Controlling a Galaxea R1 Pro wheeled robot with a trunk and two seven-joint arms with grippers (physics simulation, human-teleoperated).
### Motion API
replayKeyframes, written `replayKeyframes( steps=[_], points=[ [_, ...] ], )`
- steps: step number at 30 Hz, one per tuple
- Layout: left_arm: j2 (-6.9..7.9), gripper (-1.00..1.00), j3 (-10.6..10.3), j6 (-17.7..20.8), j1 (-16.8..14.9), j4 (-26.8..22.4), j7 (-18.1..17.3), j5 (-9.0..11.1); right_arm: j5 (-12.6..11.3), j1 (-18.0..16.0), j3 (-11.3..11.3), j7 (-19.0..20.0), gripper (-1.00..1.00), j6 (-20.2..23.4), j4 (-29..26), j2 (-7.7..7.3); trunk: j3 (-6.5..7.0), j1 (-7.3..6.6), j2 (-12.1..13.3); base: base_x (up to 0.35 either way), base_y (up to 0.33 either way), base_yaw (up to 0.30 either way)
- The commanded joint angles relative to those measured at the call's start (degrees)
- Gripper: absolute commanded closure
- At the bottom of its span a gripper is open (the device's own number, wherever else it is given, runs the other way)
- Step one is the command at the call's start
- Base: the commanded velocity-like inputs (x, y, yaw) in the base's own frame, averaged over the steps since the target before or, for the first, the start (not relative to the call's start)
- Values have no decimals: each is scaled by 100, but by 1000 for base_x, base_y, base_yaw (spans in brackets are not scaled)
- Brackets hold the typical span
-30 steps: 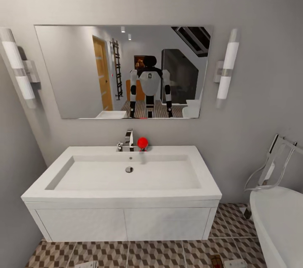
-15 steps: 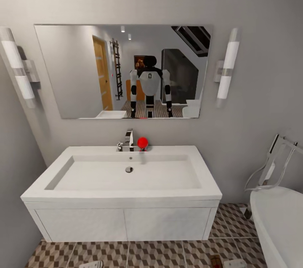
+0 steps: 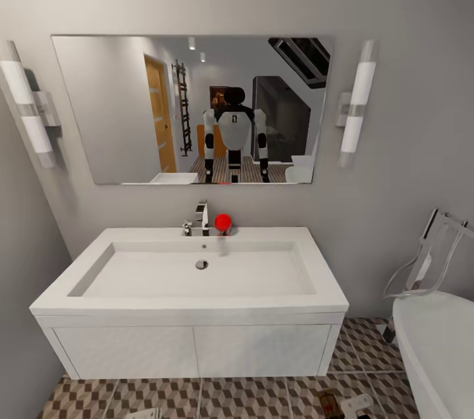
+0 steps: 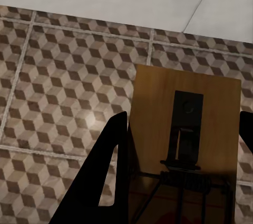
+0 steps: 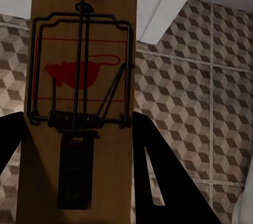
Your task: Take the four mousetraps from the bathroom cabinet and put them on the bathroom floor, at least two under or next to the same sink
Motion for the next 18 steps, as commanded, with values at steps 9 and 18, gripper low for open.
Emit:
replayKeyframes(
  steps=[9,18],
  points=[
    [-9,100,-45,-36,-10,24,19,11,-25,-9,58,-19,100,-31,4,3,-174,201,-374,0,0,59],
    [-8,100,-45,-36,-10,24,24,11,-24,-9,59,1,100,-31,4,3,-335,399,-735,0,0,87]
  ],
)
